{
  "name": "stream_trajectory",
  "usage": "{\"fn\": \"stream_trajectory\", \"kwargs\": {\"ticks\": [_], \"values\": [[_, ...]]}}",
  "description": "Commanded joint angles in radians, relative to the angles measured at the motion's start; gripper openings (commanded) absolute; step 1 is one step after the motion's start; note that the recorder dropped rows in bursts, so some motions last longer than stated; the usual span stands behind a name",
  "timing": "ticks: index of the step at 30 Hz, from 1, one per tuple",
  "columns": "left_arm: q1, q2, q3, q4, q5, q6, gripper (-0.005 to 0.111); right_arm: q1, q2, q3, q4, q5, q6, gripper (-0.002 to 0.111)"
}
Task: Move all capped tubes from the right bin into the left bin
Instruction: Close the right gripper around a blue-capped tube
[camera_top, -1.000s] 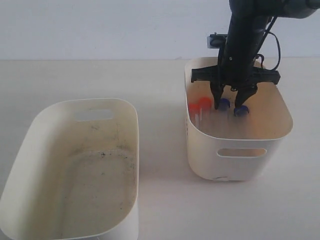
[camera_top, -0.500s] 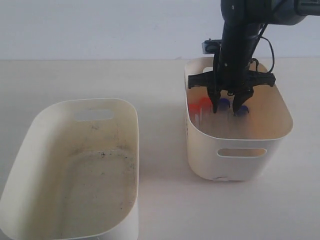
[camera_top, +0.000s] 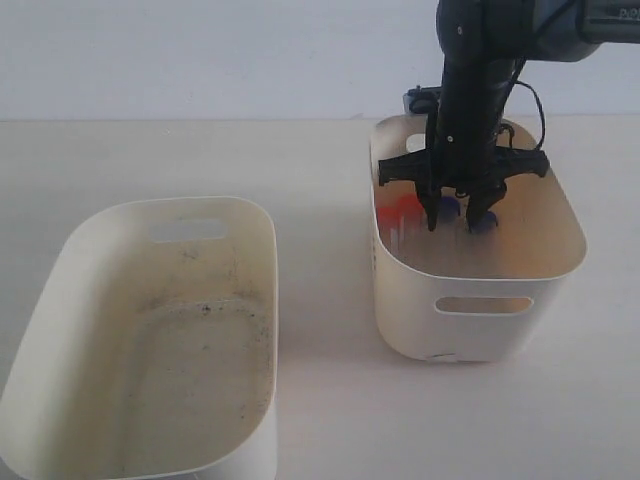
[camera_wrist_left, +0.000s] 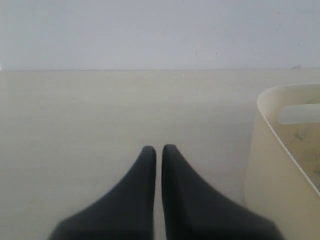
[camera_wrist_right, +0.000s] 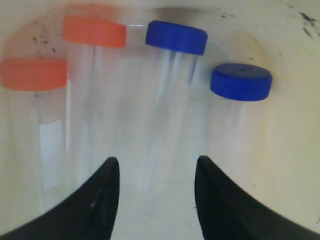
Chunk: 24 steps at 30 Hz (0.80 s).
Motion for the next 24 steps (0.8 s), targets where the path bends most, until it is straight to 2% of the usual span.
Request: {"fn": "stream_trajectory", "kwargs": {"ticks": [1,14,24], "values": [[0.003,0.004,-0.002,-0.003,-0.004,-0.004,0.004,-0.003,0.017,-0.002,-0.005,-0.019,0.025,0.046],[0.003,0.004,-0.002,-0.003,-0.004,-0.004,0.004,-0.003,0.062,-0.002,-0.014,-0.038,0.069,0.046],[0.003,0.004,-0.002,-0.003,-0.004,-0.004,0.004,-0.003,0.091,-0.002,-0.091,-0.046,0.094,0.046]]}}
